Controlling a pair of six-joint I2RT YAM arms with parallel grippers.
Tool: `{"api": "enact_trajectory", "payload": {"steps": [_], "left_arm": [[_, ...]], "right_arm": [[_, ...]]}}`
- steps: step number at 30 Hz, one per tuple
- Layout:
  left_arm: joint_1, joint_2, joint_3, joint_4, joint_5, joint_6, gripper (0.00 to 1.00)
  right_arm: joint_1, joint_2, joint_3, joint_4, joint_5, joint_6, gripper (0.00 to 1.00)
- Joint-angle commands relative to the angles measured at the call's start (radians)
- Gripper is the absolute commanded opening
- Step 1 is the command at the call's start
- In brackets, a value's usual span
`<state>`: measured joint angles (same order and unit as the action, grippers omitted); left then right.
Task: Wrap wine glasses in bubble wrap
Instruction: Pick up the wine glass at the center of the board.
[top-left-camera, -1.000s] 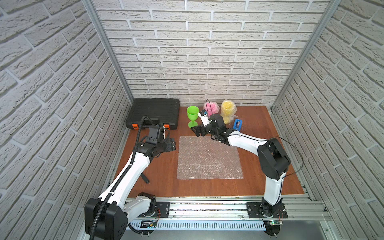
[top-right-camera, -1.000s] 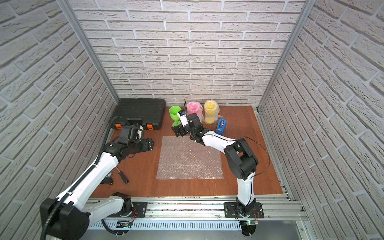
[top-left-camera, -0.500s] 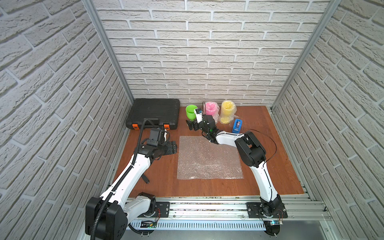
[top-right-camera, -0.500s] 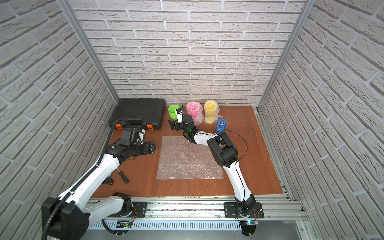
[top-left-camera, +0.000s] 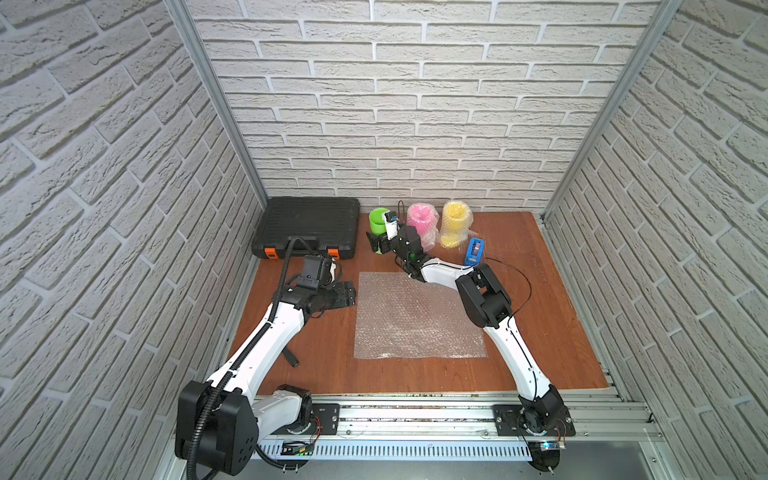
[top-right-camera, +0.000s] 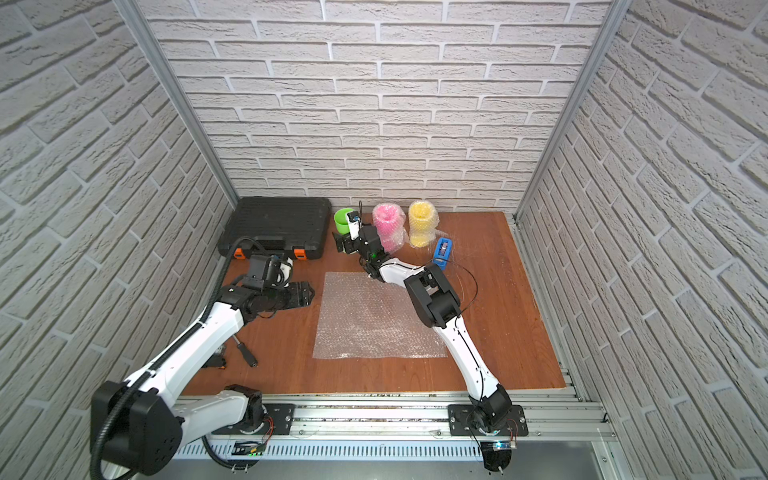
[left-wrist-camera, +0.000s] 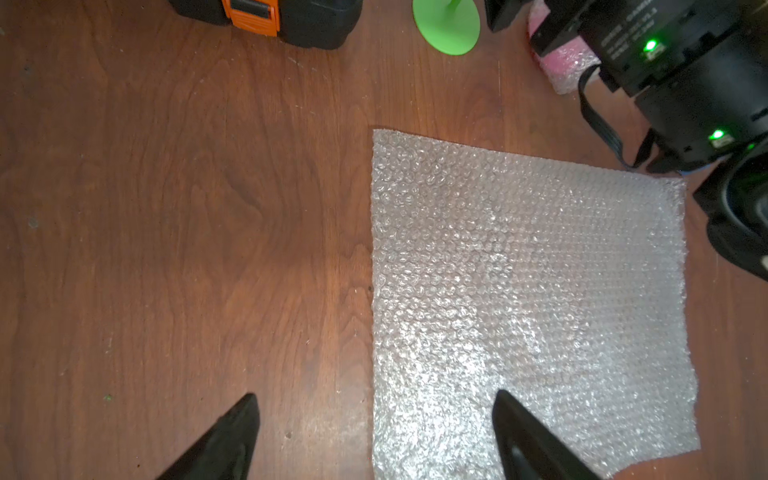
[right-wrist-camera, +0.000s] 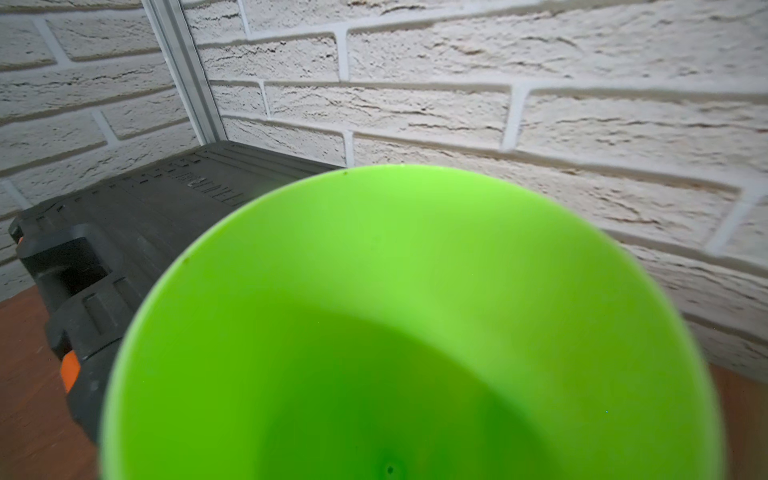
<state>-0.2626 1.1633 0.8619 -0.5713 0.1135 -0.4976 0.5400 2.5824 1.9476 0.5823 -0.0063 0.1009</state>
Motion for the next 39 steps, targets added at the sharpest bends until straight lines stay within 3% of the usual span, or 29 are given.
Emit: {"api": "enact_trajectory", "payload": {"steps": [1,11,20,29,35,39], "left_arm": [[0.007,0.009,-0.003,0.023,0.013,0.002,0.87],[0.008,0.02,0.007,0.019,0.015,0.008,0.86],[0.008,0.042,0.014,0.021,0.021,0.006,0.85],[0.008,0.074,0.002,0.021,0.021,-0.011,0.83],[0.008,0.107,-0.023,0.01,0.046,-0.035,0.79],[0.007,0.124,-0.049,0.009,0.078,-0.046,0.75]], "right_arm": [[-0.009,0.019,0.071,-0.001,-0.022,0.017,0.99],[-0.014,0.024,0.081,0.011,-0.041,0.02,0.76],[-0.01,-0.08,-0.008,0.053,-0.064,-0.013,0.71],[0.018,-0.315,-0.241,0.059,-0.088,-0.034,0.71],[0.039,-0.51,-0.43,-0.05,-0.086,0.112,0.67],[0.049,-0.647,-0.472,-0.315,-0.114,0.286,0.67]]}}
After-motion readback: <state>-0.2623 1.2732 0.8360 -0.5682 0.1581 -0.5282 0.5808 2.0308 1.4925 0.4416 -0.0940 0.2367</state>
